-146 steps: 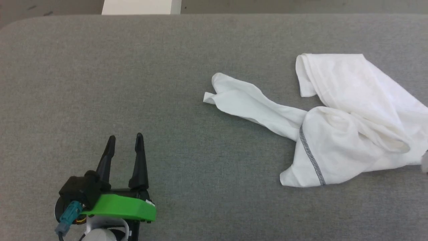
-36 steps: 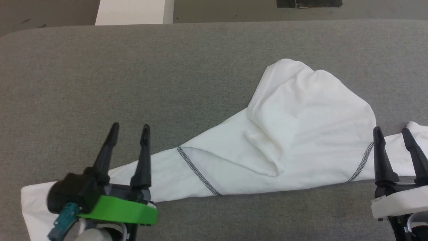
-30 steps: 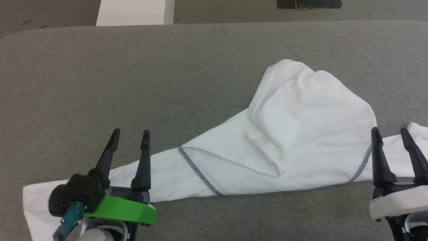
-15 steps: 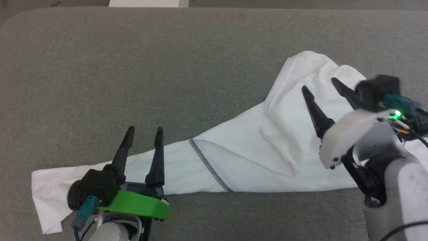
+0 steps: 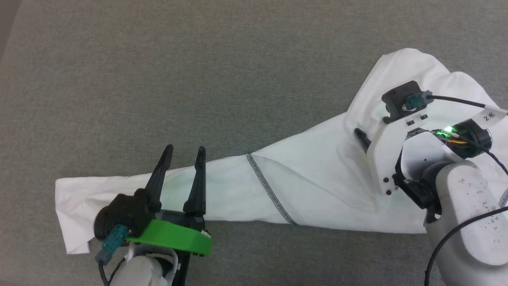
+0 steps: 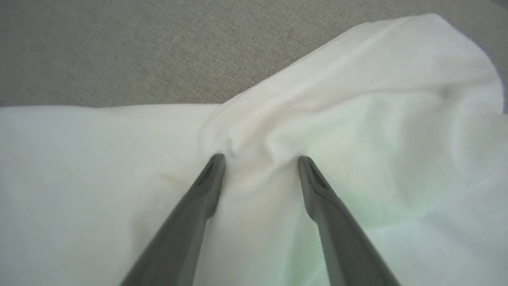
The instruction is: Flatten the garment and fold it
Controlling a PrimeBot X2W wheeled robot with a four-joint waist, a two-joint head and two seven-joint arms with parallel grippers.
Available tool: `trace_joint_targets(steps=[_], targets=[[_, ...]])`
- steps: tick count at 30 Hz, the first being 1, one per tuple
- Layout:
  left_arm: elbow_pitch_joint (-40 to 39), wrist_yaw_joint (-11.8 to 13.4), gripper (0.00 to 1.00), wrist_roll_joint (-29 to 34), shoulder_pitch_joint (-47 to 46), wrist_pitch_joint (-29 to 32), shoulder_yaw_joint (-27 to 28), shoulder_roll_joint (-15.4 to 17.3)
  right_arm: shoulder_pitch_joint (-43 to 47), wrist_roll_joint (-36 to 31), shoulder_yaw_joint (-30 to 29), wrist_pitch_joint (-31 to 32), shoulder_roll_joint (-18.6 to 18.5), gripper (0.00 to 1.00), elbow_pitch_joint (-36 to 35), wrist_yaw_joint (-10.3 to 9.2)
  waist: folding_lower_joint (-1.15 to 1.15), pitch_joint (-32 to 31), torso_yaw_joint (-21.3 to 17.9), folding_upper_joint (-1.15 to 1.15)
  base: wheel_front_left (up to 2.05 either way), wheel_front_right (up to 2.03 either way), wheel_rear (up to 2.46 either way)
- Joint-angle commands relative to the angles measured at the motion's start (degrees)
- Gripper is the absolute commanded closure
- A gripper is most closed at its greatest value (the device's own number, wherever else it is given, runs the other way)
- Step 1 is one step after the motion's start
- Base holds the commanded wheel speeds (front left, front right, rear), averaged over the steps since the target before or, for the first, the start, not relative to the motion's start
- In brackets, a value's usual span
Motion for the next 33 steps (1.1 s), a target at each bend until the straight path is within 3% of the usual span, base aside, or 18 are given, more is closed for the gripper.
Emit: trace_joint_targets(steps=[1, 10, 18, 25, 33], targets=[[0.43, -0.62, 0.00, 0.85, -1.36, -0.28, 0.46, -0.62, -1.13, -0.52, -0.27, -0.67, 0.10, 1.00, 0.71, -0.09, 0.00, 0.66, 0.84, 0.00, 0.00, 0.00, 0.00], [2.30, -3.00, 0.00, 2.33, -0.95, -0.28, 2.45, -3.47, -6.54, -0.74, -3.39, -6.67, 1.13, 1.00, 1.54, -0.09, 0.00, -0.95, 1.85, 0.00, 0.00, 0.00, 0.00], [2.77, -5.34, 0.00, 3.49, -1.05, -0.28, 3.25, -5.73, -23.45, -2.44, -1.11, -8.59, -2.34, 1.00, 3.77, -0.09, 0.00, 1.03, 4.85, 0.00, 0.00, 0.00, 0.00], [4.83, -8.14, 0.00, 4.17, -2.69, -0.28, 2.83, -8.82, -39.54, -8.48, 1.36, -11.65, -4.34, 1.00, 13.52, -0.09, 0.00, 5.25, 9.81, 0.00, 0.00, 0.00, 0.00], [7.27, -11.08, 0.00, 4.88, -4.26, -0.28, 0.81, -11.12, -45.46, -16.58, -0.46, -19.13, -4.48, 1.00, 25.45, -0.09, 0.00, 7.94, 15.58, 0.00, 0.00, 0.00, 0.00]])
